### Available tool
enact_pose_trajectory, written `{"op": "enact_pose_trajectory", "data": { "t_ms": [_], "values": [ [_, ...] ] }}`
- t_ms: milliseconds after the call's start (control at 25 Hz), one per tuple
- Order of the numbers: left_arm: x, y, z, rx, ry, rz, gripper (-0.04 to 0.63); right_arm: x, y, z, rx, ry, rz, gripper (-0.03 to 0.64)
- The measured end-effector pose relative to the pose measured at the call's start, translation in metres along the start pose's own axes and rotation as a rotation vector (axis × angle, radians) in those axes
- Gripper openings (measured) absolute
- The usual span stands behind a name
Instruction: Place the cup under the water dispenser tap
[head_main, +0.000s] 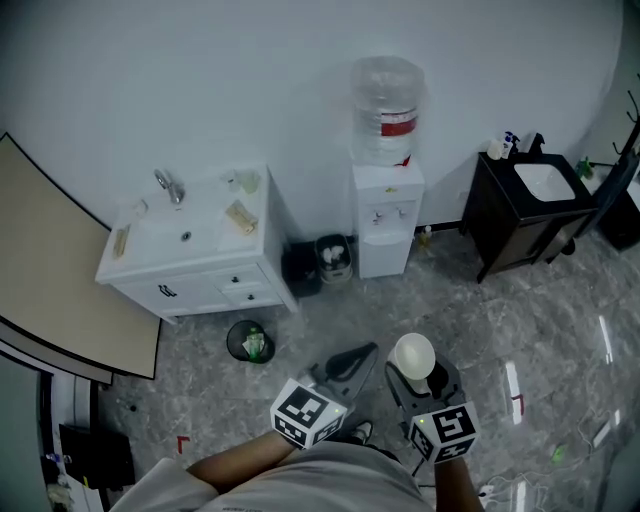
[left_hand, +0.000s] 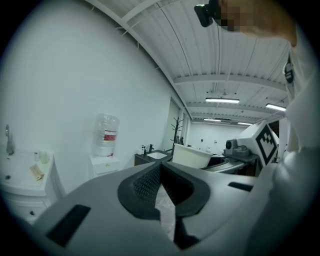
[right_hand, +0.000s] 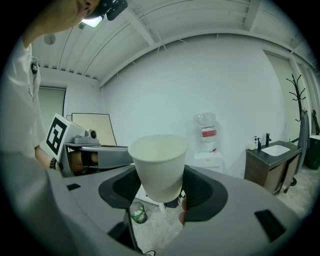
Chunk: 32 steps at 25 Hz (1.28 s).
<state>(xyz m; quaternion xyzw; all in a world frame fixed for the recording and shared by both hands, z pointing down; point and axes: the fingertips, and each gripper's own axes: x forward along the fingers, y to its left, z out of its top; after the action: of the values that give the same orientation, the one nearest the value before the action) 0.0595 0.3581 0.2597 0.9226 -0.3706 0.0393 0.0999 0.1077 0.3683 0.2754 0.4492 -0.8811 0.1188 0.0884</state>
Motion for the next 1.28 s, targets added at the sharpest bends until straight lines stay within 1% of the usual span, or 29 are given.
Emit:
{"op": "enact_pose_trajectory", "data": {
  "t_ms": [160,280,440,600,720,840,960,1120,1280],
  "values": [
    [0.01,0.021,0.0,-0.007,0.002,0.012,0.005,0.024,-0.009,-0.001,-0.011,0.012,-0.001,0.268],
    [0.023,0.045,0.0,-0.007,-0.004,0.013,0.005,0.05,-0.02,0.0,-0.011,0.013,-0.013,0.268],
    [0.046,0.091,0.003,-0.022,-0.02,0.006,0.005,0.099,-0.039,0.005,0.001,0.008,-0.046,0.268],
    [0.078,0.15,0.009,-0.026,-0.037,-0.012,0.005,0.161,-0.064,0.017,0.008,-0.017,-0.091,0.268],
    [0.102,0.196,0.017,-0.02,-0.048,-0.036,0.005,0.208,-0.083,0.025,0.014,-0.022,-0.122,0.268],
    [0.126,0.236,0.026,0.004,-0.056,-0.07,0.005,0.25,-0.101,0.033,0.012,-0.021,-0.155,0.268],
    [0.148,0.268,0.029,0.023,-0.06,-0.084,0.005,0.281,-0.117,0.039,0.011,-0.019,-0.176,0.268],
    [0.175,0.301,0.033,0.007,-0.074,-0.074,0.005,0.314,-0.141,0.037,0.013,0.001,-0.188,0.268],
    [0.208,0.328,0.025,-0.004,-0.064,-0.065,0.005,0.35,-0.175,0.025,0.02,0.026,-0.185,0.268]
  ]
}}
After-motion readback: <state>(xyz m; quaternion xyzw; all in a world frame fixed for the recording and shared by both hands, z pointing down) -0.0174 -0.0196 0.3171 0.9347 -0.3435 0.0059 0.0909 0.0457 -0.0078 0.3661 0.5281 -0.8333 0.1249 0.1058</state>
